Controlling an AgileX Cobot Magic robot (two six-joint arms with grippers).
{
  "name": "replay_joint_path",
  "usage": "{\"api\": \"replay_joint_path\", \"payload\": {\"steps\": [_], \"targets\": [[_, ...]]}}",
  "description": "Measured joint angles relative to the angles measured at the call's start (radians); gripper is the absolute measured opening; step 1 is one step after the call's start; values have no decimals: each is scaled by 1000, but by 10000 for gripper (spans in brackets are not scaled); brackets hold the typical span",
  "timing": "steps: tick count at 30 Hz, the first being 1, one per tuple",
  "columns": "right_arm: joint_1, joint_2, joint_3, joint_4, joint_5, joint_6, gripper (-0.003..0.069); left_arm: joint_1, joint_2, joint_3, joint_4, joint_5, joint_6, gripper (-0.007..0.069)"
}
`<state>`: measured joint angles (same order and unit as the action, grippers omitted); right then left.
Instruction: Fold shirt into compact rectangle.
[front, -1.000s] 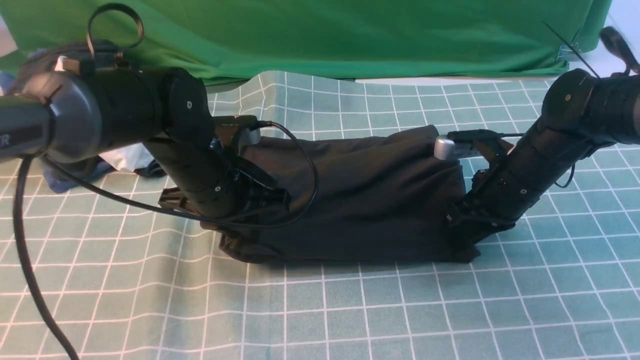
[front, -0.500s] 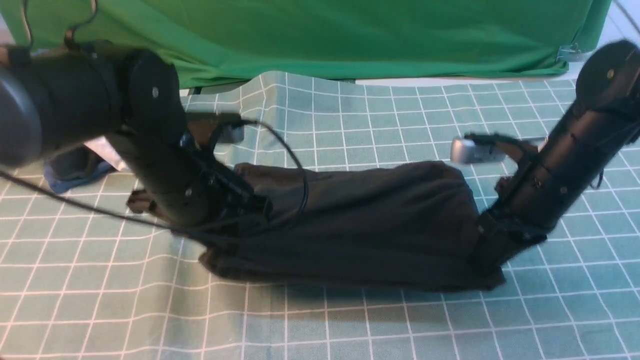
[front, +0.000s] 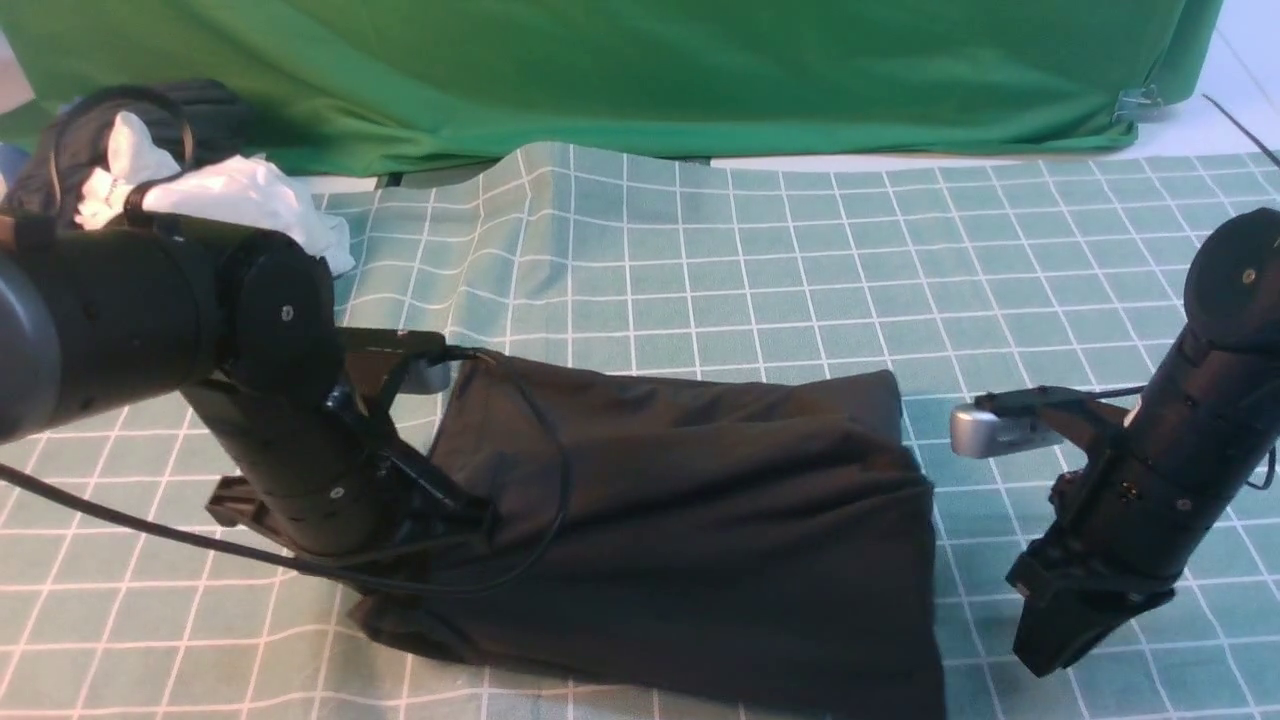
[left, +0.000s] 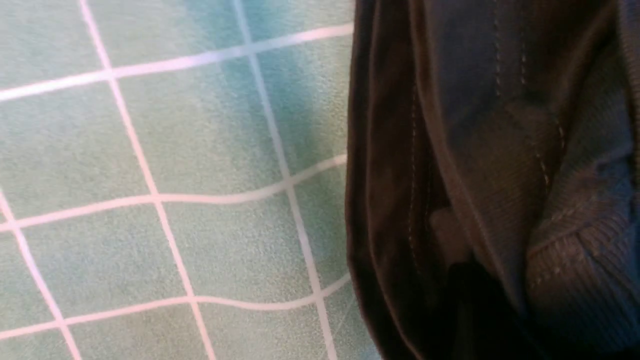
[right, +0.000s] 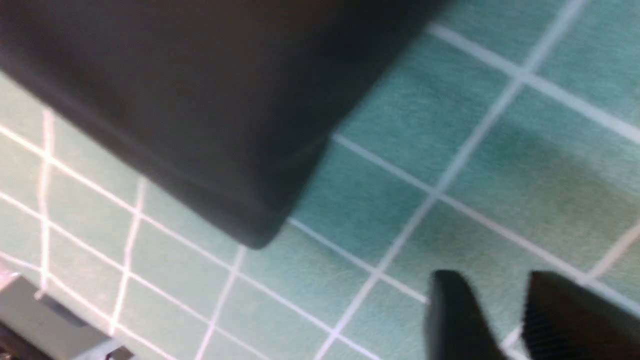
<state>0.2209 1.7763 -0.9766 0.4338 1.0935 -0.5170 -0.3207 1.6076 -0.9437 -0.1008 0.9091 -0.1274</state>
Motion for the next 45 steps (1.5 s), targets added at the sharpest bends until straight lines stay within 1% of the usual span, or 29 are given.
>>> {"api": "replay_joint_path", "payload": {"steps": [2, 4, 5, 7, 11, 12, 14, 18, 21, 24, 25, 26, 27, 28, 30, 31, 33, 37, 38, 39, 41, 42, 44, 45], "targets": [[0, 0, 0, -4, -2, 9, 365, 0, 0, 0, 11, 0, 0, 83], [0, 0, -5, -6, -1, 13, 424, 0, 0, -6, 24, 5, 0, 126], [0, -3, -12, -10, 2, 18, 449, 0, 0, -24, 38, 23, -4, 181], [0, -16, -32, -12, 2, 24, 450, 0, 0, -62, 56, 52, -9, 260], [-1, -93, -90, -13, -2, 43, 413, 0, -11, -155, 101, 140, -28, 422], [-1, -98, -97, -13, -3, 43, 412, 0, -12, -159, 101, 148, -30, 428], [2, -158, -143, -11, -23, 45, 406, 0, -39, -195, 135, 178, -55, 484], [28, -182, -206, -11, -41, 37, 404, 0, -91, -209, 180, 190, -83, 498], [57, -165, -235, -11, -67, 21, 403, 0, -116, -209, 210, 203, -109, 482], [74, -148, -249, -11, -93, 11, 403, 0, -119, -209, 192, 202, -109, 449], [91, -120, -260, -13, -117, 2, 403, 1, -119, -207, 109, 180, -75, 390], [93, -120, -260, -13, -120, 0, 403, 1, -118, -205, 83, 170, -51, 373], [101, -104, -266, -13, -124, -10, 403, 1, -116, -199, 24, 150, -25, 344], [117, -71, -278, -13, -134, -23, 403, -9, -104, -177, -103, 79, 59, 227], [132, -37, -293, -13, -138, -36, 403, -32, -77, -145, -189, 21, 122, 113], [139, -19, -300, -13, -141, -40, 403, -45, -62, -133, -217, 2, 137, 76], [145, 9, -310, -13, -144, -42, 403, -76, -22, -115, -245, -19, 153, 31], [155, 43, -319, -14, -153, -50, 396, -141, 62, -104, -268, -62, 162, 6], [159, 51, -319, -16, -154, -64, 375, -169, 100, -103, -273, -103, 164, 3], [159, 51, -319, -16, -154, -67, 372, -174, 109, -103, -273, -109, 164, 3], [160, 53, -319, -16, -155, -75, 317, -197, 154, -103, -276, -156, 164, 3], [160, 53, -320, -16, -156, -79, 279, -203, 183, -103, -276, -170, 164, 3], [160, 54, -320, -16, -157, -84, 240, -204, 200, -103, -276, -177, 164, 3], [160, 54, -320, -17, -159, -91, 197, -205, 215, -104, -280, -183, 160, 3]]}}
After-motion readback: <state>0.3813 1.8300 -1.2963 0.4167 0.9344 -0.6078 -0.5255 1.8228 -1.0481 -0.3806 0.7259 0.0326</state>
